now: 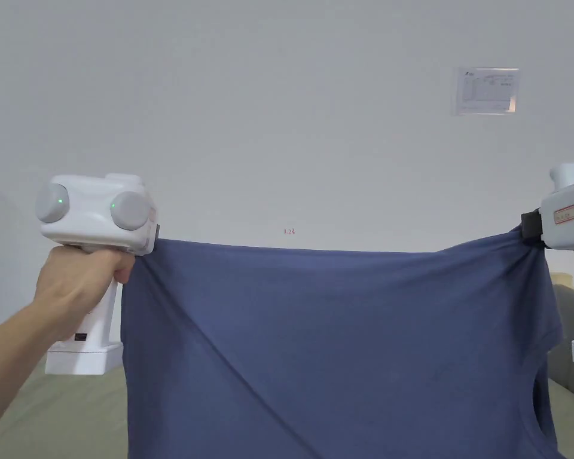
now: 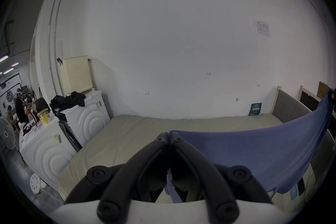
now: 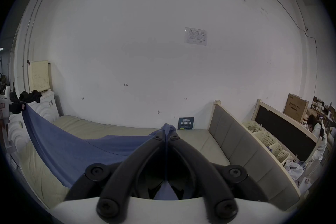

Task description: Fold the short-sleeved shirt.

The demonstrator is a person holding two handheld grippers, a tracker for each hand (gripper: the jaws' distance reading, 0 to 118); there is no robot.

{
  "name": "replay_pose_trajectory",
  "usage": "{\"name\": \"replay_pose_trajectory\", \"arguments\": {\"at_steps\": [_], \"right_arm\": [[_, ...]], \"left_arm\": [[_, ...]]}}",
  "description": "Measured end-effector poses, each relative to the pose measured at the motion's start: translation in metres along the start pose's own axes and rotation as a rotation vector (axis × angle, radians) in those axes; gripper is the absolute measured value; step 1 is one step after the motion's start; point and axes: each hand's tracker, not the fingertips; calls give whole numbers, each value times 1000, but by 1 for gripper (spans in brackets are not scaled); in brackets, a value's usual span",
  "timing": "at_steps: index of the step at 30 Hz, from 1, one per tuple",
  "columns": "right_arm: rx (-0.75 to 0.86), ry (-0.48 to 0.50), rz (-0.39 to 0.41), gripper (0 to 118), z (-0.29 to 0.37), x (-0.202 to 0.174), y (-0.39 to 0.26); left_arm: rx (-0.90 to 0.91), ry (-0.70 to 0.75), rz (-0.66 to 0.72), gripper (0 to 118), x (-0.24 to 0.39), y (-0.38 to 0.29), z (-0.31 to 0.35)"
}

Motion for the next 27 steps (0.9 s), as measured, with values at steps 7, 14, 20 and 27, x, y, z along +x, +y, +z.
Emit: {"name": "replay_pose_trajectory", "arguments": {"at_steps": [7,14,20,27], "right_arm": [[1,-16,37,3,-64,-9,36],[16,-37,31,3,-133,-17,56],[30,-56,18,3,-187,-17,66],[-2,-67,-1,3,-222,-26,47]], "left_arm": [[3,26,0,0,5,34,-66],[3,66,-27,0,23,52,-128],[26,77,-11,0,41,67,-169],[16,83,13,0,51,42,-203]]}}
